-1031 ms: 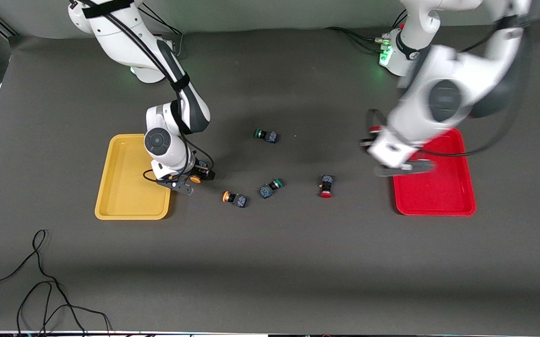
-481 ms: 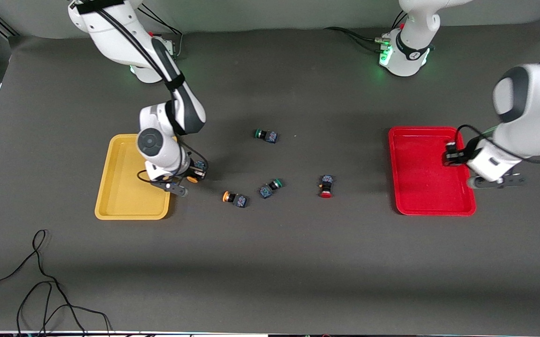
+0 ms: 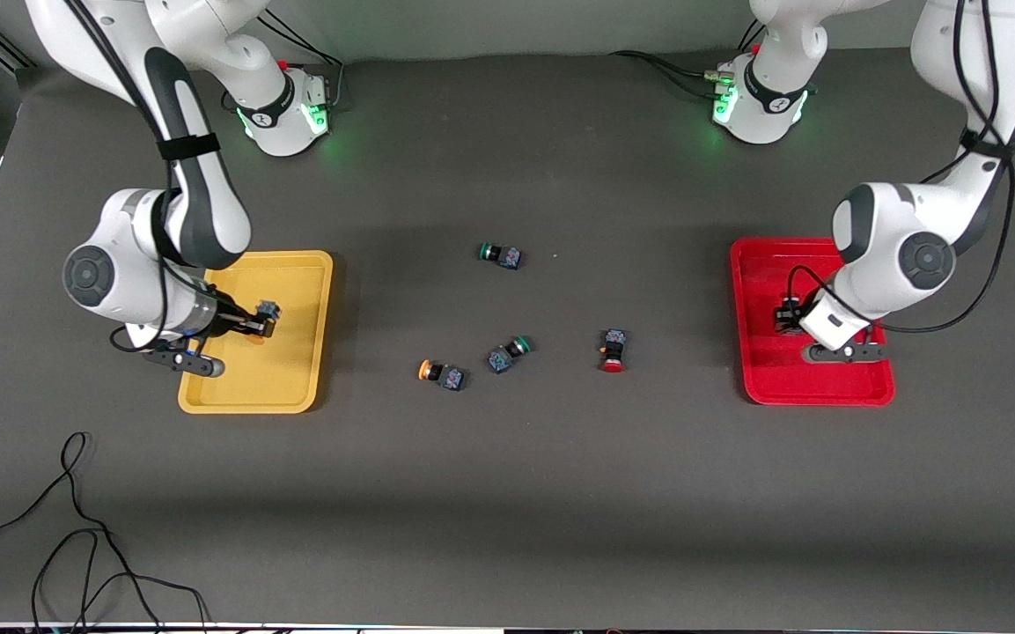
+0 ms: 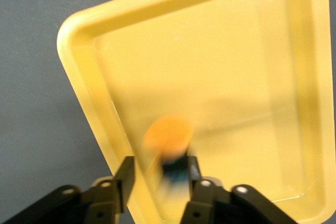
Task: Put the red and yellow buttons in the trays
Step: 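Open both grippers to drop the buttons into their matching trays, then move the right gripper to another yellow button while the left gripper reaches red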
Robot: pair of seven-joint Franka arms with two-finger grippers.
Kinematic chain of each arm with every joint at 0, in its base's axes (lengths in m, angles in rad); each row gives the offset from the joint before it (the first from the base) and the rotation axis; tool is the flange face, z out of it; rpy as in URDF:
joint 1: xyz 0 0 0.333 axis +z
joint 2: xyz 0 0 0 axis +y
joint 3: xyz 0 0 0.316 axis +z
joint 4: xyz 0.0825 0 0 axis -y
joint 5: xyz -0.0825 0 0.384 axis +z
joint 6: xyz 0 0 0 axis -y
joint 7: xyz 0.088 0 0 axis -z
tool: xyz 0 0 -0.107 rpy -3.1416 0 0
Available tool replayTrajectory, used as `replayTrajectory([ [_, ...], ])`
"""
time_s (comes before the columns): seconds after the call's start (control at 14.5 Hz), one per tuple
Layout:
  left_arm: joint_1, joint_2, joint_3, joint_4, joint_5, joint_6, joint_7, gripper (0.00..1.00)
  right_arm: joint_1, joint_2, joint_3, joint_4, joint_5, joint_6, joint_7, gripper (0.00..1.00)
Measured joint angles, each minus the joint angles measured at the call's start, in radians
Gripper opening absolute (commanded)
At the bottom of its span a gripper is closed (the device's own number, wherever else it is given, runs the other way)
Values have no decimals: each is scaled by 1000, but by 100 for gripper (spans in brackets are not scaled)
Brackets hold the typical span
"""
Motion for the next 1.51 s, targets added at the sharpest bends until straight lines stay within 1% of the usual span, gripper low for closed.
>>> replayTrajectory([
  [0.14,2,-3,1,17,12,-13,0,100,41,3,18,22,1,4,91,100],
  [0.21,5,-13,1,44,13,-58,0,100,83,8,25,50,1,7,177,100],
  [0.34,11,-54,1,143,14,-240,3,100,183,51,35,152,6,16,386,100],
  [0.41,11,-79,1,210,14,-345,3,100,214,91,49,221,31,17,471,100],
  [0.55,11,-129,-3,346,14,-527,4,100,234,206,91,366,158,18,539,100],
  [0.62,10,-149,-6,404,13,-593,3,100,239,283,103,435,212,25,543,100],
  [0.76,3,-165,-15,482,7,-668,-1,100,257,427,111,525,262,82,544,100],
  [0.89,-32,-160,-18,508,-10,-675,-54,100,271,519,113,565,273,139,550,100],
  [1.03,-121,-145,-21,509,-20,-641,-192,100,271,557,112,578,274,149,551,100],
  [1.31,-369,-89,-30,510,-19,-515,-522,100,268,562,106,590,274,140,549,100],
  [1.44,-462,-49,-30,510,-16,-445,-618,100,268,562,104,603,265,107,547,100],
  [1.51,-490,-21,-30,509,-11,-408,-635,100,268,562,104,611,258,94,547,100],
])
